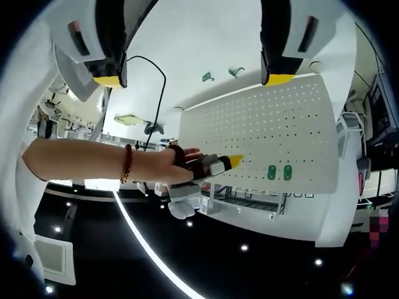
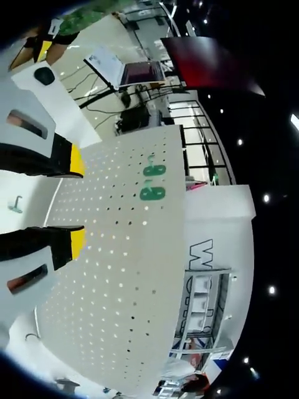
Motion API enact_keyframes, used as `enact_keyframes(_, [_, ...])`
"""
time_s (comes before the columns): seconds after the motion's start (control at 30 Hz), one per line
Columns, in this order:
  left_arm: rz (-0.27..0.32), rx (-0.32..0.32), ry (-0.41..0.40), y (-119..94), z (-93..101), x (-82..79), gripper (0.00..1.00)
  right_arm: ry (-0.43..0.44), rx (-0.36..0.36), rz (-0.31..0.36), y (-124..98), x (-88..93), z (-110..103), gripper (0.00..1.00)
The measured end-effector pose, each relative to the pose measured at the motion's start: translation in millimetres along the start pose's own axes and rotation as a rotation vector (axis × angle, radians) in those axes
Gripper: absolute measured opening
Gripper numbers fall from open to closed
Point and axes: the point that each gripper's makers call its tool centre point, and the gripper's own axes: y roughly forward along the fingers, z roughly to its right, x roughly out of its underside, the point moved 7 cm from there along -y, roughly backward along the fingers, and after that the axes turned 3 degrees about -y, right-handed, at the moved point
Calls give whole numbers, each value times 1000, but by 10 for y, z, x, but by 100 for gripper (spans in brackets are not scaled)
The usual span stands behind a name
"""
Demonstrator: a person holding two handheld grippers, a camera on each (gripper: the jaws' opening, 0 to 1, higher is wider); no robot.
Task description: Insert the hook assembly into the mounting plate slot until the hook locks in place.
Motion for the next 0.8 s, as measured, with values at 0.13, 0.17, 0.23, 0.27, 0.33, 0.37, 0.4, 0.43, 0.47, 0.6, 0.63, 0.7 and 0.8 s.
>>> enact_keyframes(0.13, [-7, 5, 7, 54, 33, -2, 91, 5, 1, -12, -45, 120, 86, 30])
enact_keyframes(0.17, [-13, 6, 10, 69, 42, -4, 91, 19, 1, -15, -58, 158, 108, 30])
enact_keyframes(0.23, [-15, 7, 12, 98, 53, -8, 91, 25, 4, -20, -76, 230, 136, 30])
enact_keyframes(0.27, [-18, 9, 11, 113, 58, -8, 91, 29, 4, -27, -81, 263, 146, 30])
enact_keyframes(0.33, [-32, 10, 15, 146, 76, -4, 91, 35, 2, -37, -83, 333, 179, 30])
enact_keyframes(0.37, [-35, 11, 17, 165, 83, -2, 91, 41, -1, -44, -84, 377, 189, 30])
enact_keyframes(0.4, [-37, 13, 17, 171, 86, -1, 91, 45, -5, -49, -83, 408, 194, 30])
enact_keyframes(0.43, [-42, 18, 15, 189, 97, 0, 91, 50, -7, -55, -81, 438, 197, 30])
enact_keyframes(0.47, [-43, 18, 16, 201, 100, 3, 91, 50, -5, -60, -72, 484, 201, 30])
enact_keyframes(0.6, [-57, 20, 14, 228, 103, 15, 91, 66, -17, -89, -53, 617, 193, 30])
enact_keyframes(0.63, [-58, 22, 11, 231, 105, 17, 91, 66, -17, -92, -45, 643, 194, 30])
enact_keyframes(0.7, [-65, 22, 9, 238, 96, 29, 91, 73, -18, -105, -15, 702, 210, 30])
enact_keyframes(0.8, [-73, 21, 6, 241, 76, 38, 91, 83, -23, -129, 24, 797, 198, 30])
